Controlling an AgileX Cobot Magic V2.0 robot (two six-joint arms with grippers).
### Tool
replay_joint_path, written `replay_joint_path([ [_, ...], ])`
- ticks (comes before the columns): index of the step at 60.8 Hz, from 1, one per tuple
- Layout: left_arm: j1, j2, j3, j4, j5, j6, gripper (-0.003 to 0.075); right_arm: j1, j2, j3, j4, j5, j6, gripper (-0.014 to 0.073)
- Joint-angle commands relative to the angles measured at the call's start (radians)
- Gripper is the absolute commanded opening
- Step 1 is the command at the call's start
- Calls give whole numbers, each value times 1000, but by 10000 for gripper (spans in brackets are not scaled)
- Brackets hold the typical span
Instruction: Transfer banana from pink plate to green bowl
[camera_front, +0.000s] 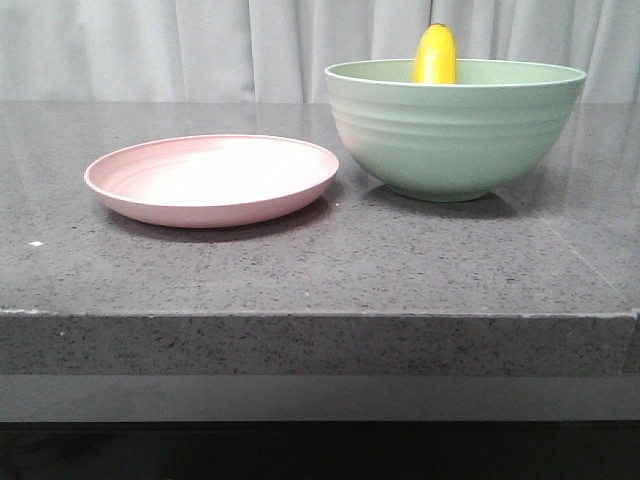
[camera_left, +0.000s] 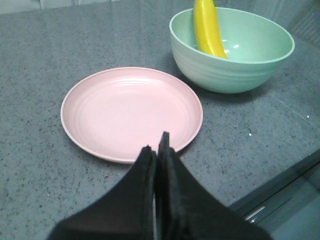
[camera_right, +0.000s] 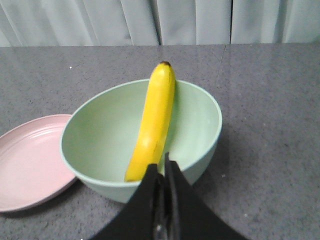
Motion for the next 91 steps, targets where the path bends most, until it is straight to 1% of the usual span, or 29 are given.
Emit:
replay_joint_path([
  [1,3,-65,34,-3,-74,-7,-20,-2,-142,82,-2,-89,-12,-69],
  [13,3,-207,148,-17,-73,-9,-20,-2,-419,270,-2,-80,-12,-69],
  [19,3,-265,177,-17,-77,-9,-20,-2,-519,311,-2,-97,-12,-69],
  [23,3,-292,179,-17,-77,-9,-20,-2,-553,312,-2,-97,-12,-69],
  [68,3,-304,179,-17,-78,-9,-20,-2,-562,312,-2,-97,-12,-69],
  [72,3,-306,183,26,-78,1,-20,-2,-562,312,-2,-97,-12,-69],
  [76,5,-308,198,26,-80,1,-20,-2,-562,312,-2,-97,-12,-69],
  [84,59,-341,242,26,-83,1,-20,-2,-562,312,-2,-97,-12,-69],
  [91,147,-431,318,34,-117,1,-20,-2,-562,312,-2,-97,-12,-69],
])
